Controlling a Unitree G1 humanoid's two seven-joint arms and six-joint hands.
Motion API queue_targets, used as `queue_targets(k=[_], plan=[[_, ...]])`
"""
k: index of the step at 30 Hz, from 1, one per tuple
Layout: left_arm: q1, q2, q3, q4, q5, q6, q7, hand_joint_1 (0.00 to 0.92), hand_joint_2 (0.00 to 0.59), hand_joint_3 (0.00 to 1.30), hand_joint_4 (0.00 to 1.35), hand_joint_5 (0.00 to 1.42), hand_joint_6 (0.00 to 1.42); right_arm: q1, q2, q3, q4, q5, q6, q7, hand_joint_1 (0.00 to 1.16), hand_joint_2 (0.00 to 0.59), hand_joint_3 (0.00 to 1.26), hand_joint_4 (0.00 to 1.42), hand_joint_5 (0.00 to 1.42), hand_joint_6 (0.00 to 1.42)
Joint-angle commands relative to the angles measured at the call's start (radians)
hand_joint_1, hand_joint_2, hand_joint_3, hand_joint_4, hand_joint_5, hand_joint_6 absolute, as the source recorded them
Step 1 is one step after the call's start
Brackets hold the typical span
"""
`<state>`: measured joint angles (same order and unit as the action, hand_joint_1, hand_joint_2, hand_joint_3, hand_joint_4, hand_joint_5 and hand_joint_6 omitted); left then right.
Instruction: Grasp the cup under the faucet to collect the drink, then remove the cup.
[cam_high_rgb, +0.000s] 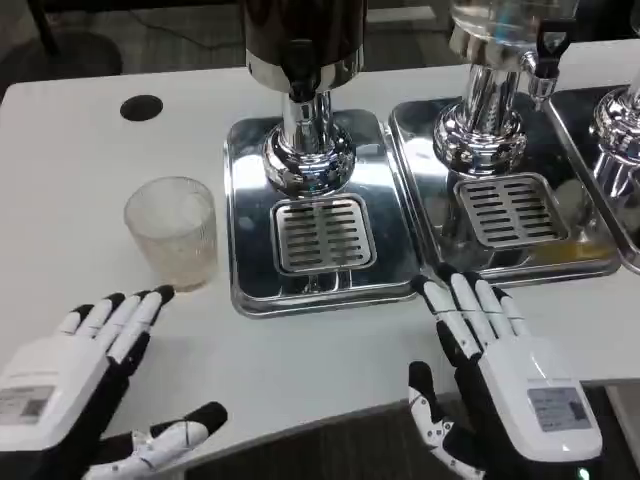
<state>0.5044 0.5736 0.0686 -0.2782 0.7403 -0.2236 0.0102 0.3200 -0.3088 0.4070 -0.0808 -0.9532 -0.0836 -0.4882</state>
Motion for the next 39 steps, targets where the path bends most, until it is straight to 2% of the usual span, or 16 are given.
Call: queue_targets(k=[1, 10, 20, 24, 32, 36, 39], plan=[[-0.009, 0.017, 0.013, 0.022, -0.025, -0.011, -0.009, 0.0, 0.11, 0.0, 0.0, 0.0, 0.0, -0.008, 0.019, 0.009, 0.001, -0.005, 0.01, 0.009, 0.51, 0.569, 0.1, 0.0, 0.0, 0.03], [-0.039, 0.015, 0.036, 0.068, -0.066, 0.01, -0.011, 0.0, 0.11, 0.0, 0.0, 0.0, 0.0, -0.021, 0.043, 0.013, 0.01, -0.002, 0.019, 0.015, 0.51, 0.57, 0.11, 0.0, 0.0, 0.03], [-0.133, 0.003, 0.078, 0.19, -0.138, 0.007, 0.04, 0.0, 0.107, 0.0, 0.0, 0.0, 0.0, -0.009, 0.05, 0.017, -0.013, -0.006, 0.031, 0.024, 0.51, 0.57, 0.12, 0.0, 0.0, 0.03], [-0.182, -0.005, 0.089, 0.235, -0.174, 0.006, 0.055, 0.0, 0.096, 0.0, 0.0, 0.0, 0.04, -0.015, 0.053, 0.017, -0.01, 0.001, 0.028, 0.029, 0.51, 0.57, 0.13, 0.0, 0.0, 0.04], [-0.269, -0.006, 0.079, 0.327, -0.215, -0.006, 0.066, 0.0, 0.091, 0.0, 0.0, 0.0, 0.06, -0.021, 0.054, 0.015, -0.01, 0.009, 0.024, 0.037, 0.51, 0.563, 0.16, 0.0, 0.0, 0.06], [-0.363, -0.023, 0.062, 0.452, -0.266, -0.019, 0.06, 0.0, 0.089, 0.0, 0.0, 0.0, 0.07, -0.028, 0.056, 0.016, -0.007, 0.014, 0.023, 0.047, 0.5, 0.562, 0.18, 0.0, 0.0, 0.06], [-0.415, -0.029, 0.047, 0.529, -0.28, -0.048, 0.08, 0.0, 0.075, 0.0, 0.0, 0.02, 0.15, -0.028, 0.059, 0.015, -0.009, 0.013, 0.024, 0.043, 0.5, 0.562, 0.22, 0.0, 0.0, 0.08]])
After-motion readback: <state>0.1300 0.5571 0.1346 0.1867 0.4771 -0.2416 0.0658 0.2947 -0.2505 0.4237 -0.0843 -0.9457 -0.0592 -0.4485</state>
